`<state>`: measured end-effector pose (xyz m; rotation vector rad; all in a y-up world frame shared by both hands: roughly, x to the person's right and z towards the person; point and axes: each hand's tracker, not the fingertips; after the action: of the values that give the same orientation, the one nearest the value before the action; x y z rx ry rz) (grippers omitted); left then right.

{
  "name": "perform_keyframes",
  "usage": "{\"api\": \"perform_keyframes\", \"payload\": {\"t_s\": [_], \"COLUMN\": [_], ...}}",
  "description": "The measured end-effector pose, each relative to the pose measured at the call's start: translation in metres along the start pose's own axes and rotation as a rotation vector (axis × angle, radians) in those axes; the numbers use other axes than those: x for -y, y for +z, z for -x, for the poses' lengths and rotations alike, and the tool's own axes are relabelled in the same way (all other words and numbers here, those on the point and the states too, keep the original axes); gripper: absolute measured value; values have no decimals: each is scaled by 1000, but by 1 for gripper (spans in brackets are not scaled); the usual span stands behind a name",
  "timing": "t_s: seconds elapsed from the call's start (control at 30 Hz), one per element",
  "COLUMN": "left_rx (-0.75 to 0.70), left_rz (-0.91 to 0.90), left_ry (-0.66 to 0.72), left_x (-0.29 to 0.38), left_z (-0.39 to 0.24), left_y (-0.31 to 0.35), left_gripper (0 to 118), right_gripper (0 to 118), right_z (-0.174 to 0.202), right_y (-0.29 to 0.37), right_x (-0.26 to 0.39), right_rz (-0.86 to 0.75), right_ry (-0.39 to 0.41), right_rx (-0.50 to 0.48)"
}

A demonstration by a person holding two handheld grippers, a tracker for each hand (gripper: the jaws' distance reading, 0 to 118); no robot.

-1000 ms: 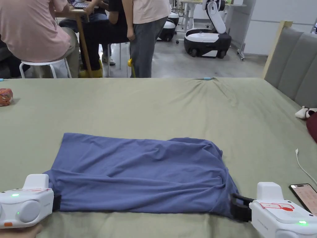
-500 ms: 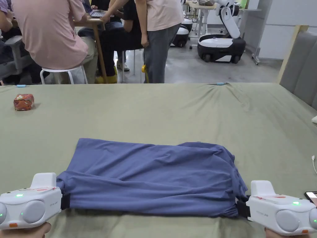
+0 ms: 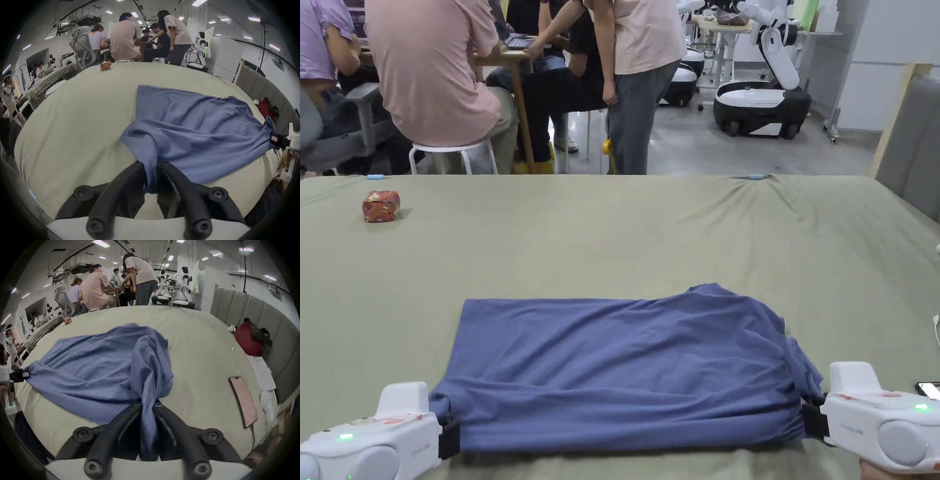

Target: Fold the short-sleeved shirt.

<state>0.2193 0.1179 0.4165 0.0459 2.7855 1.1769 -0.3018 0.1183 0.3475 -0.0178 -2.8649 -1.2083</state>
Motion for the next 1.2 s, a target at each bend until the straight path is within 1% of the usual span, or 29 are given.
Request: {"api": "perform_keyframes", "payload": {"t_s": [0.03, 0.07, 0.1, 0.13, 0.17, 0.2, 0.23, 0.27, 0.33, 0.4, 0.47, 0.5, 0.53, 0.57, 0.6, 0.63, 0.7, 0.8, 0.9, 1.0, 1.07, 1.2], "left_rx": [6, 1, -10, -17, -36, -62, -107, -108, -55, -47, -45, -43, -44, -31, -28, -30, -33, -10, -43, -65, -81, -126], "left_rz": [-7, -15, -37, -64, -95, -147, -234, -274, -293, -341, -376, -399, -402, -395, -389, -383, -366, -252, -198, -155, -86, -48], "left_ry": [12, 11, -3, -31, -48, -43, -24, -20, -42, -80, -125, -139, -145, -155, -156, -158, -168, -172, -171, -158, -164, -168], "left_x": [3, 4, 3, 1, -3, -7, -12, -19, -31, -38, -41, -41, -40, -40, -39, -39, -40, -51, -71, -103, -129, -177], "left_z": [2, 2, 3, 5, 6, 5, 2, -4, -18, -41, -61, -67, -74, -77, -78, -78, -75, -58, -38, -21, -14, -5], "left_y": [-1, 3, 10, 15, 23, 30, 39, 44, 45, 47, 46, 46, 47, 45, 42, 39, 36, 14, -16, -52, -80, -131], "left_gripper": [16, 37, 64, 89, 115, 118, 118, 118, 117, 110, 104, 90, 74, 41, 18, 2, 0, 0, 0, 0, 0, 0], "right_gripper": [26, 67, 97, 115, 118, 118, 118, 118, 118, 118, 115, 105, 84, 44, 15, 0, 0, 0, 0, 0, 0, 0], "right_z": [-1, -1, -1, -1, 0, 5, 12, 23, 48, 78, 109, 119, 129, 135, 139, 142, 146, 144, 137, 131, 126, 110], "right_y": [1, 2, 8, 18, 29, 40, 50, 56, 63, 68, 66, 67, 65, 62, 55, 51, 45, 34, 19, 3, -9, -28], "right_x": [5, 5, 3, 0, -3, -9, -16, -22, -37, -49, -58, -59, -61, -63, -65, -66, -68, -72, -79, -86, -93, -104], "right_rz": [-18, -32, -51, -71, -106, -165, -234, -267, -333, -361, -414, -433, -425, -420, -415, -419, -409, -386, -365, -354, -341, -315], "right_ry": [-14, -36, -58, -64, -76, -88, -94, -95, -75, -39, 12, 34, 36, 33, 37, 38, 54, 83, 82, 92, 98, 100], "right_rx": [-10, 0, 29, 32, 30, 12, -1, 9, -3, -10, 3, -10, -28, -39, -51, -53, -72, -80, -89, -84, -83, -83]}}
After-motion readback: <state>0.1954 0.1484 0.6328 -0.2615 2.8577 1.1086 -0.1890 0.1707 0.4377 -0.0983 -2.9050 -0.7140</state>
